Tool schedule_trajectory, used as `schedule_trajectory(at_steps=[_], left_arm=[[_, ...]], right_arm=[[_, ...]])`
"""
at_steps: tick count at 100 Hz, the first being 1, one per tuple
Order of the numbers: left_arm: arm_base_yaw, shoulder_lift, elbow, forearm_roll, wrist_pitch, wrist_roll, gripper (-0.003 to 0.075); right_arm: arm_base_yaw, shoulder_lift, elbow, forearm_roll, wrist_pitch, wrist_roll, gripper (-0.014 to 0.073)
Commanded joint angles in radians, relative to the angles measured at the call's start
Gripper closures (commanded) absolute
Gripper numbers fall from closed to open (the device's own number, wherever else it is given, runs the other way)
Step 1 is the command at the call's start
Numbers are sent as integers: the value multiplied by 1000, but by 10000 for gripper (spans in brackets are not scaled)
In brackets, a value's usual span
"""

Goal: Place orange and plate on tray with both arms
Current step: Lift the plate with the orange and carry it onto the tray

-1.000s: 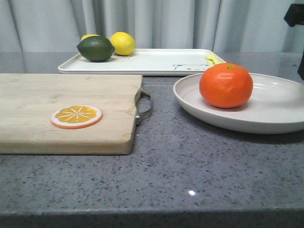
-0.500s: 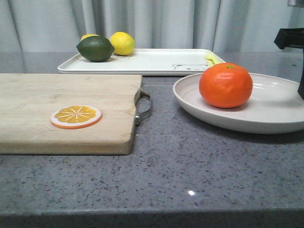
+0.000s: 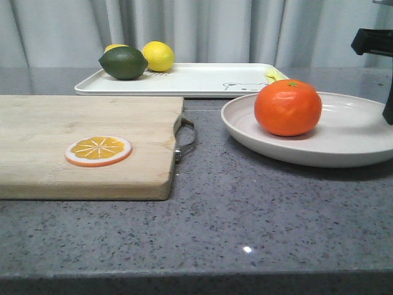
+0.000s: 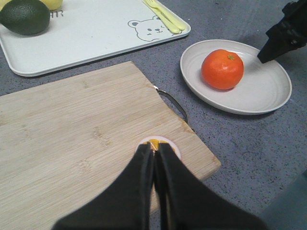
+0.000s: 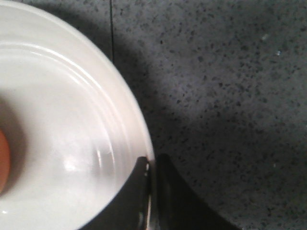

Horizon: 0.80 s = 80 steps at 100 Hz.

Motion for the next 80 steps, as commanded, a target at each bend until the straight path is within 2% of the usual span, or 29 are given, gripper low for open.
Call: schedule_trajectory(at_steps=[1,23,56,80], left_arm=[[1,1,-27,-23,-78,-10,739],[1,1,-27,-29,-83,-10,739],[1,3,-27,-31,-85,-10,739],[1,3,-27,-31,-85,-10,739]], right_arm=[[-28,-30,-44,33,-39,-19,654],[-38,-27,-136,185,-21,-114,654],[-12,149,-392,189,39,-115,654],[28,332,-678,199,106,-110,654]])
